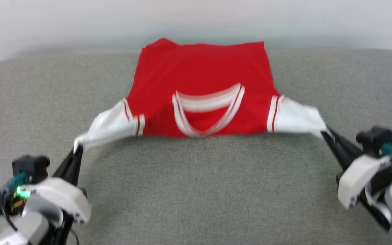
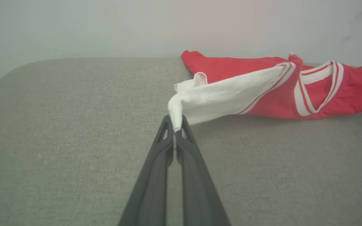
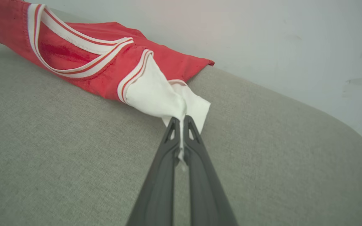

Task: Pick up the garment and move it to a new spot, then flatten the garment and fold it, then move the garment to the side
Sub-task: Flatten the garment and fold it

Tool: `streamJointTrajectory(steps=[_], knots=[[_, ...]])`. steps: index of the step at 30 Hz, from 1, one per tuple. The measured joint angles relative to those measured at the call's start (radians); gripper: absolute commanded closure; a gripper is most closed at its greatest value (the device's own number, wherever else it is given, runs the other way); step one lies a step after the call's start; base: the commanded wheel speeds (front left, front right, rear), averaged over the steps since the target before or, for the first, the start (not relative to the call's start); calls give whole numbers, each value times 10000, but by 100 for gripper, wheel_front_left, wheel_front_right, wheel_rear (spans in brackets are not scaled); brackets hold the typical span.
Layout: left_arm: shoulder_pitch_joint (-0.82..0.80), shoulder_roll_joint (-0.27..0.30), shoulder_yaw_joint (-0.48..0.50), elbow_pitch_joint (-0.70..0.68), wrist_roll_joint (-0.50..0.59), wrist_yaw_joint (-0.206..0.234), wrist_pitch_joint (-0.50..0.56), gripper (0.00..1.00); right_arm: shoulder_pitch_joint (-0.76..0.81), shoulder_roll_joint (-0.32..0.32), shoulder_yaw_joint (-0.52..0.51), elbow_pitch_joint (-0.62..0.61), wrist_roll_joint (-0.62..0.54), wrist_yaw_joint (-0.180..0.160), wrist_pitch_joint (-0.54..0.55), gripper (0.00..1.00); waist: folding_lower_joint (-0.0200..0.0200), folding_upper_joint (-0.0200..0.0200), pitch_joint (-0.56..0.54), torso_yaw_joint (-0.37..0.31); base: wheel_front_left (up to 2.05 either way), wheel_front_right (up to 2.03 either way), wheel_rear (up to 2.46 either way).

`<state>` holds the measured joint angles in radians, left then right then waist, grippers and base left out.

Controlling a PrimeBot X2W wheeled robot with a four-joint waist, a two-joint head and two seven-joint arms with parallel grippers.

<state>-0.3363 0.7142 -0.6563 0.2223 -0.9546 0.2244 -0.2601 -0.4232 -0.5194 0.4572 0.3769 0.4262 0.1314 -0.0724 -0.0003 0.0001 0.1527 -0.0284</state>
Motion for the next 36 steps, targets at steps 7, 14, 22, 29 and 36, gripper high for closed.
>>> streamJointTrajectory(steps=[7, 14, 22, 29, 36], knots=[[1809, -257, 543, 88, -180, 42, 0, 100, 2169, 163, -851, -140, 61, 2, 46, 100, 0, 0, -733, -12, 0, 0, 0], [3247, -336, 926, -59, -240, 52, -2, 100, 4156, 257, -1921, -376, 127, 2, 180, 100, 0, 0, -1140, 133, 0, 0, 0], [4143, -642, 1037, -48, -180, -10, -2, 100, 5640, 387, -2571, -671, 107, 2, 577, 100, 1, 0, -1287, 241, 0, 0, 0], [4335, -861, 1258, -2, -54, -46, -2, 100, 6022, 520, -2884, -882, 155, 2, 823, 96, 3, 0, -1315, 273, 0, 0, 0], [4107, -1074, 1392, -59, 437, -282, -2, 100, 5799, 775, -3428, -1227, 192, 0, 844, 0, 3, 0, -1146, 408, 0, 0, 0]])
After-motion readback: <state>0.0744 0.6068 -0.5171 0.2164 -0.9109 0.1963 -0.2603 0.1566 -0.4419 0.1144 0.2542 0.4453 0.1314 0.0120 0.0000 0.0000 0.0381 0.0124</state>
